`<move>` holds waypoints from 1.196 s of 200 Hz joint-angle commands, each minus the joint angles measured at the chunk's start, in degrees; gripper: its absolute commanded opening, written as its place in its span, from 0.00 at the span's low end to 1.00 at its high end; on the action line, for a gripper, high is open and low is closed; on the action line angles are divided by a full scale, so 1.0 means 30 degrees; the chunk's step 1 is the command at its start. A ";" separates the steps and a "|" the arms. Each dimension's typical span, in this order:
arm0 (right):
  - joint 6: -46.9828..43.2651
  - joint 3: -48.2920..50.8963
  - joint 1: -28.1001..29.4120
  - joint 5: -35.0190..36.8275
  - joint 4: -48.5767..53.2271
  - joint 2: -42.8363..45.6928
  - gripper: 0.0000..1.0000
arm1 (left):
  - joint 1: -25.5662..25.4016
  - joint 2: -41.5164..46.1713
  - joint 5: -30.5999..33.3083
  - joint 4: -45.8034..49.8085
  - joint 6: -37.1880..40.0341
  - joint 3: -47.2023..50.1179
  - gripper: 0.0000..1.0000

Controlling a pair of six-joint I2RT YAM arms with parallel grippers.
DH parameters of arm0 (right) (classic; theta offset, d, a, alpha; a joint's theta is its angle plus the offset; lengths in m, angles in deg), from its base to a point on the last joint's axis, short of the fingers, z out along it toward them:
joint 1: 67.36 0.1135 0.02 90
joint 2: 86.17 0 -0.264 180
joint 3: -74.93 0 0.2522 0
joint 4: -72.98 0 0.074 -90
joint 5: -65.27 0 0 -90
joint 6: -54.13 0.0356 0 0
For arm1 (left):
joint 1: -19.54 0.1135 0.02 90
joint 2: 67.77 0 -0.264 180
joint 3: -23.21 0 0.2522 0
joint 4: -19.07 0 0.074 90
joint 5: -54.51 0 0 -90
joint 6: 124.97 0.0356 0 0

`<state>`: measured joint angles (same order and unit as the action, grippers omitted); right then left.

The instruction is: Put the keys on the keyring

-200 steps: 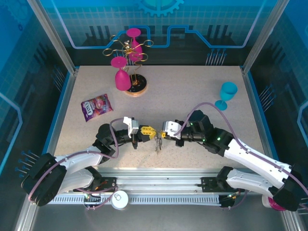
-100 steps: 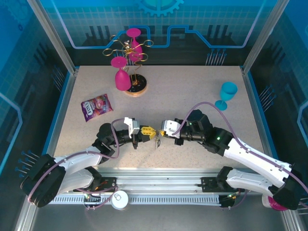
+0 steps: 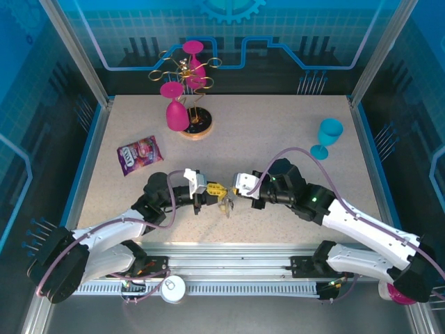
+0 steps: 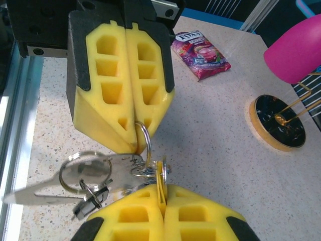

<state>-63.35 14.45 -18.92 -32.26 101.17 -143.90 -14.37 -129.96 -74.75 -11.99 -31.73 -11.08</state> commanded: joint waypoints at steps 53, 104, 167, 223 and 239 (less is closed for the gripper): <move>-0.0155 -0.1382 0.0378 -0.0222 0.0280 -0.0877 0.00 | 0.0060 0.0456 0.0570 0.0913 0.0720 -0.0129 0.00; -0.0129 -0.2102 0.0092 0.1044 0.0596 -0.1277 0.00 | 0.0059 0.1734 0.2875 0.0748 0.0729 0.0775 0.65; -0.0435 -0.4298 -0.0652 0.0565 -0.0283 -0.4650 0.00 | 0.0085 0.7494 1.3066 0.1808 -0.0770 0.2571 0.99; 0.0888 -0.9053 -0.0310 -0.1675 -0.3411 -1.0485 0.00 | 0.0144 1.2985 2.2760 0.7944 -0.2699 0.1609 0.99; 0.1678 -0.9579 -0.0299 -0.1815 -0.4582 -1.1895 0.00 | 0.0183 1.3391 2.3505 0.9220 -0.2837 0.1210 0.99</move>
<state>-62.28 -10.69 -20.40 -34.46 95.56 -174.92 -14.26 -91.60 -15.89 6.40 -37.69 -4.61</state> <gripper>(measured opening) 0.057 0.990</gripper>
